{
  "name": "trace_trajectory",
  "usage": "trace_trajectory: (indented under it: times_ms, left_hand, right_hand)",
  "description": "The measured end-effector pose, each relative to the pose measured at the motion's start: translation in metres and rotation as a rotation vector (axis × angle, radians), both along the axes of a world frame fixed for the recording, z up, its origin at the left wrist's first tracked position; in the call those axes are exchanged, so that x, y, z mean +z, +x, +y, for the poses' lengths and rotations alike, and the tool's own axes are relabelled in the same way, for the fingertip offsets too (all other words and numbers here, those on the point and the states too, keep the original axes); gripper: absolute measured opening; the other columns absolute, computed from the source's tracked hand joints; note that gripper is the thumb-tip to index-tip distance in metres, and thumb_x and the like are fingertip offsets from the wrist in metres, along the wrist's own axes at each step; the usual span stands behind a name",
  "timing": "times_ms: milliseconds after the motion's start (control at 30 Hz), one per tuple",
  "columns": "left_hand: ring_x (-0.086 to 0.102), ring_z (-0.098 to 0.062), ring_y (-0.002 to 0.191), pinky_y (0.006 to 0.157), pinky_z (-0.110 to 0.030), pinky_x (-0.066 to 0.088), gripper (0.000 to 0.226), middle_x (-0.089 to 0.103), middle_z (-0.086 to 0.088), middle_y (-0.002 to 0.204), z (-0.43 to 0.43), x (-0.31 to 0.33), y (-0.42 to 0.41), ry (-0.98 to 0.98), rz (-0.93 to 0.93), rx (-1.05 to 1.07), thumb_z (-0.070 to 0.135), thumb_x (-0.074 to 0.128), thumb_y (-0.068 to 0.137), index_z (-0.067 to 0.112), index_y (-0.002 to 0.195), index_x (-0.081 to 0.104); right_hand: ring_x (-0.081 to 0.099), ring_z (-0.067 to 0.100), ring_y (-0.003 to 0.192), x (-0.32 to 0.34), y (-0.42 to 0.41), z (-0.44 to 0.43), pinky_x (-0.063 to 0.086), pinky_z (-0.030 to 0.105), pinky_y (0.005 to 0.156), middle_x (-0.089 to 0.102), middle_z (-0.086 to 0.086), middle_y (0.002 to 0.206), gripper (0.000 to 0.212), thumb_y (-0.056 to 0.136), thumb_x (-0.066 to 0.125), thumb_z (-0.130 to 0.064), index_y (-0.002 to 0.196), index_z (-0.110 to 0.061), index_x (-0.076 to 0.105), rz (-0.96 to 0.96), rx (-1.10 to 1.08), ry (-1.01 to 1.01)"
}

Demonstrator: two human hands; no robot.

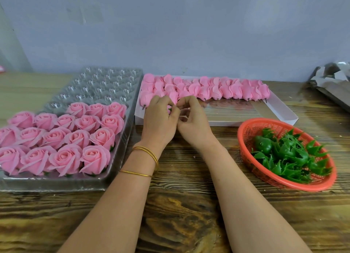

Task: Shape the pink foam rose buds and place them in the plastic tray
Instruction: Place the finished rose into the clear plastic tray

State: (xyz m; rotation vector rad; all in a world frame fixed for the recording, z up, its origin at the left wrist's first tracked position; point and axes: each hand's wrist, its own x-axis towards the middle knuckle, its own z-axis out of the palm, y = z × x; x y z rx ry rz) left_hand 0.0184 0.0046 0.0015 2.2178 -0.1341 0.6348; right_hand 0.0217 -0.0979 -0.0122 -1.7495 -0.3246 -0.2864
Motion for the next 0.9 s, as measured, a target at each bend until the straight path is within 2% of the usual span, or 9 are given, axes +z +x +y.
trace_trajectory:
  times_ms: [100, 200, 300, 367, 533, 633, 767, 833, 900]
  left_hand:
    - [0.042, -0.018, 0.079, 0.066, -0.022, 0.024, 0.005, 0.051, -0.011, 0.091, 0.000, 0.001, 0.000, -0.009, -0.007, 0.008, 0.008, 0.057, 0.087, 0.008, 0.082, 0.057]
    - [0.041, -0.014, 0.073, 0.064, -0.021, 0.023, 0.006, 0.049, -0.007, 0.091, 0.002, 0.006, 0.001, -0.019, -0.035, 0.034, 0.010, 0.057, 0.088, 0.009, 0.082, 0.058]
    - [0.042, -0.015, 0.075, 0.066, -0.021, 0.024, 0.009, 0.053, -0.011, 0.090, 0.003, 0.017, -0.001, -0.001, -0.078, 0.042, 0.010, 0.056, 0.088, 0.004, 0.084, 0.061]
    - [0.043, -0.015, 0.075, 0.066, -0.019, 0.025, 0.010, 0.055, -0.012, 0.090, 0.005, 0.029, -0.004, 0.008, -0.118, 0.052, 0.010, 0.055, 0.089, 0.006, 0.082, 0.061]
    - [0.046, -0.014, 0.075, 0.060, -0.011, 0.027, 0.010, 0.060, -0.013, 0.087, 0.023, 0.077, -0.011, 0.010, -0.259, 0.077, 0.011, 0.055, 0.085, 0.007, 0.080, 0.063]
    - [0.048, -0.015, 0.078, 0.066, -0.019, 0.029, 0.016, 0.058, -0.008, 0.080, 0.048, 0.098, -0.012, 0.058, -0.299, 0.090, 0.015, 0.052, 0.081, 0.006, 0.082, 0.066]
    - [0.054, -0.019, 0.076, 0.067, -0.023, 0.034, 0.025, 0.053, -0.002, 0.064, 0.095, 0.106, -0.004, 0.133, -0.205, 0.160, 0.020, 0.051, 0.080, 0.004, 0.087, 0.068]
    - [0.053, -0.015, 0.071, 0.064, -0.023, 0.034, 0.022, 0.052, 0.008, 0.063, 0.119, 0.101, 0.002, 0.165, -0.118, 0.224, 0.021, 0.052, 0.082, 0.006, 0.087, 0.067]
    - [0.056, -0.023, 0.077, 0.068, -0.024, 0.035, 0.021, 0.053, 0.006, 0.062, 0.142, 0.094, 0.007, 0.190, -0.011, 0.269, 0.024, 0.052, 0.078, 0.009, 0.083, 0.066]
  right_hand:
    - [0.055, -0.005, 0.074, 0.004, -0.002, -0.001, 0.048, 0.021, 0.071, 0.056, -0.004, 0.089, 0.035, 0.078, 0.060, 0.006, 0.094, -0.023, 0.049, 0.043, 0.036, 0.071]
    - [0.058, 0.008, 0.082, 0.010, -0.003, 0.000, 0.055, 0.032, 0.080, 0.059, 0.001, 0.091, 0.037, 0.063, 0.063, -0.011, 0.095, -0.024, 0.051, 0.104, 0.024, 0.169]
    - [0.059, 0.017, 0.088, 0.013, -0.002, -0.003, 0.054, 0.042, 0.088, 0.060, 0.005, 0.096, 0.039, 0.059, 0.059, -0.010, 0.095, -0.024, 0.052, 0.101, -0.037, 0.189]
    - [0.059, 0.018, 0.087, 0.013, -0.001, -0.005, 0.053, 0.039, 0.088, 0.060, 0.004, 0.095, 0.039, 0.058, 0.056, -0.010, 0.095, -0.024, 0.052, 0.087, -0.070, 0.176]
    - [0.055, 0.004, 0.075, 0.012, 0.000, -0.007, 0.050, 0.020, 0.076, 0.060, -0.005, 0.088, 0.037, 0.059, 0.056, -0.014, 0.093, -0.025, 0.053, 0.096, -0.111, 0.142]
    - [0.054, -0.001, 0.074, 0.011, 0.000, -0.007, 0.048, 0.015, 0.074, 0.060, -0.008, 0.089, 0.036, 0.060, 0.056, -0.016, 0.094, -0.025, 0.053, 0.113, -0.108, 0.091]
    - [0.054, 0.001, 0.076, 0.011, 0.000, -0.007, 0.047, 0.011, 0.071, 0.059, -0.006, 0.089, 0.032, 0.064, 0.058, -0.011, 0.095, -0.022, 0.055, 0.108, -0.108, 0.078]
    - [0.054, 0.004, 0.078, 0.010, 0.001, -0.007, 0.047, 0.012, 0.070, 0.059, -0.003, 0.089, 0.031, 0.072, 0.062, 0.000, 0.097, -0.018, 0.056, 0.106, -0.112, 0.059]
    - [0.054, 0.004, 0.076, 0.010, 0.002, -0.008, 0.046, 0.011, 0.070, 0.060, -0.003, 0.089, 0.032, 0.076, 0.060, 0.008, 0.099, -0.014, 0.057, 0.104, -0.118, 0.042]
